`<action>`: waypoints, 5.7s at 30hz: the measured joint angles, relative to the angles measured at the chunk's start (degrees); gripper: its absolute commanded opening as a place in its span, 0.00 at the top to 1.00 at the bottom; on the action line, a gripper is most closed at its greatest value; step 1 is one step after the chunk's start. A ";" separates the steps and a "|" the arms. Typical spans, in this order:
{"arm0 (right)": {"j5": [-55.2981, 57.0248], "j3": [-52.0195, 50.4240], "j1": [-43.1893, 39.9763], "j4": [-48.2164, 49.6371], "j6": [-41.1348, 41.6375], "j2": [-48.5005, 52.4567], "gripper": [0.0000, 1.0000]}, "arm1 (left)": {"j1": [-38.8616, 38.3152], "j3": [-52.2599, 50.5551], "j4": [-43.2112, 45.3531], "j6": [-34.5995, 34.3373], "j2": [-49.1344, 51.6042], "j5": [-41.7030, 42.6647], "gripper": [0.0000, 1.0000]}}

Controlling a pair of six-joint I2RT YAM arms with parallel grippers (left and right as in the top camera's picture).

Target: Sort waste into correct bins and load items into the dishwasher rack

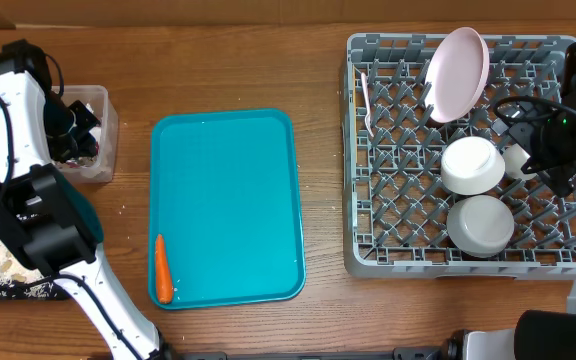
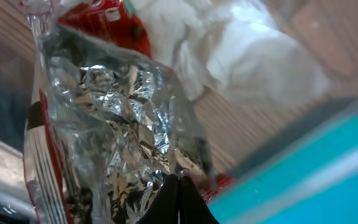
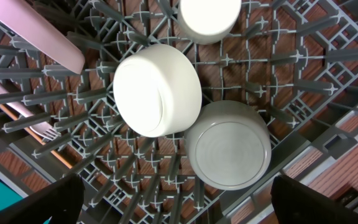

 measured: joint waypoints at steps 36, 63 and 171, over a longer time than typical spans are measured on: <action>0.02 0.00 0.00 0.04 -0.02 0.00 0.00 | 7.78 12.87 -0.68 -3.45 -7.41 -3.30 0.40; 0.00 0.00 0.00 0.02 -0.02 0.00 0.00 | 0.72 -6.58 -14.34 5.79 -49.35 18.34 0.00; 0.00 -0.02 0.00 0.02 -0.02 0.00 0.00 | -6.12 -31.17 42.60 37.29 -18.47 0.44 0.96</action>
